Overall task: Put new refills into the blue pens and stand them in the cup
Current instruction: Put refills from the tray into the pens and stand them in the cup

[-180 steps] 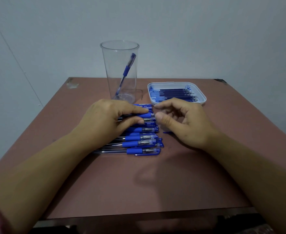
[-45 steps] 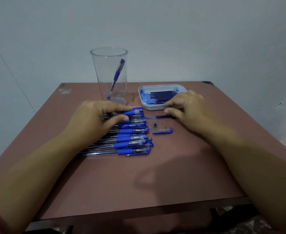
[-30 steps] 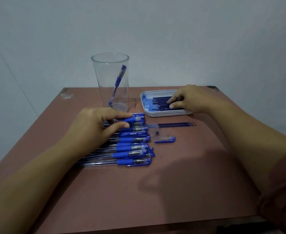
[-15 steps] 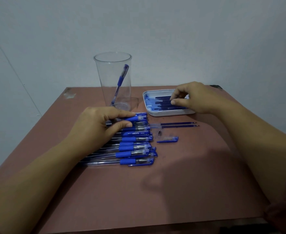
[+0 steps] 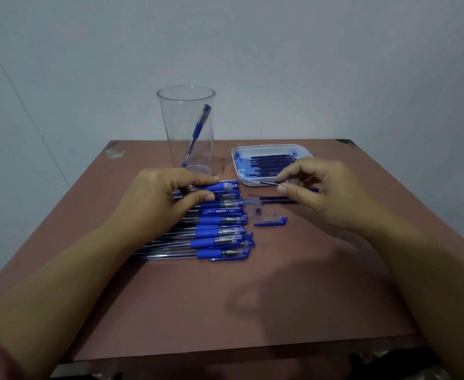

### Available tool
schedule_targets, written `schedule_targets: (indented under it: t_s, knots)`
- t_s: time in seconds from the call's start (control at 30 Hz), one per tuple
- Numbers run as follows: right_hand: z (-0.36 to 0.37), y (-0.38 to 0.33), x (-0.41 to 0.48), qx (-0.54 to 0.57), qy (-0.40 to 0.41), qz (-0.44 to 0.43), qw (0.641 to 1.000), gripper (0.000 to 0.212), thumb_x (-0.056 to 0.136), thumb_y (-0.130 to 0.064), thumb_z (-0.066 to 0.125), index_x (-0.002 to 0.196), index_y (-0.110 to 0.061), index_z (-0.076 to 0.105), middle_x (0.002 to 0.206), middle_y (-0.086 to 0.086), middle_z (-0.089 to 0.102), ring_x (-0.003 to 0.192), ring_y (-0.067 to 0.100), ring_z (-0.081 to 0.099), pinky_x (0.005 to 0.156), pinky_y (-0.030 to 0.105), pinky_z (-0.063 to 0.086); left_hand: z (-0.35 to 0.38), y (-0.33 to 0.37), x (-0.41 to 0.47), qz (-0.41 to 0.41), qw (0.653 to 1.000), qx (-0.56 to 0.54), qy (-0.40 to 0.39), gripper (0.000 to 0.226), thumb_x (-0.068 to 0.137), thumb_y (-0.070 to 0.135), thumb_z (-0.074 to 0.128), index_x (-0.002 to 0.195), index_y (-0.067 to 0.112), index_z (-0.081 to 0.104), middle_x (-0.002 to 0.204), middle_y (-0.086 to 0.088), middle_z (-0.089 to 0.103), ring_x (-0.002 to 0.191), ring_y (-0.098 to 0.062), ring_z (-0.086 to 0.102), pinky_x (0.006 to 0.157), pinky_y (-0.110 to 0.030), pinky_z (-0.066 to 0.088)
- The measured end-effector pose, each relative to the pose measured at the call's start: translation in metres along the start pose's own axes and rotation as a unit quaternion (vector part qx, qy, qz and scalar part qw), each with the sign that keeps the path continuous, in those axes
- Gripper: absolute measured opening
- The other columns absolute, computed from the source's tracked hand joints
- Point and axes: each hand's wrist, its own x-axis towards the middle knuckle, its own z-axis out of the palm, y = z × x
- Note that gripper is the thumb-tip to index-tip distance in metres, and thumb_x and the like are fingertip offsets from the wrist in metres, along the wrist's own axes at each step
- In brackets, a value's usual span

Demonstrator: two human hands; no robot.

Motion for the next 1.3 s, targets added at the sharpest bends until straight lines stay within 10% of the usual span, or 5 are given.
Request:
schedule_targets:
  t_s: [0.63,0.93,1.3]
  knots:
    - [0.014,-0.001,-0.002,0.039,-0.016,-0.007,0.999,0.011,0.084,-0.018,0.073,0.089,-0.028,0.069,0.076,-0.009,0.065,0.071,0.007,0.057,0.068,0.014,0.046,0.0,-0.002,0.001,-0.025,1.0,-0.001,0.0,0.038,0.079,0.05,0.061,0.112,0.034,0.071,0.101,0.013,0.073,0.09,-0.006,0.067,0.08,-0.037,0.057]
    - [0.015,0.003,0.001,-0.002,-0.02,-0.048,0.999,0.012,0.085,-0.021,0.071,0.093,-0.03,0.071,0.085,-0.015,0.065,0.084,0.006,0.062,0.075,0.017,0.047,0.0,-0.001,-0.001,0.008,0.999,-0.023,-0.042,0.027,0.08,0.044,0.072,0.106,0.039,0.071,0.09,0.015,0.074,0.081,0.003,0.066,0.073,-0.015,0.049]
    - [0.027,0.005,0.001,-0.102,0.04,-0.115,0.987,0.021,0.086,-0.032,0.067,0.106,-0.032,0.06,0.092,-0.023,0.057,0.088,0.004,0.056,0.076,0.028,0.049,-0.003,0.005,0.0,0.017,0.999,-0.021,-0.026,0.032,0.08,0.045,0.066,0.109,0.033,0.071,0.095,0.012,0.074,0.087,-0.001,0.065,0.075,-0.022,0.055]
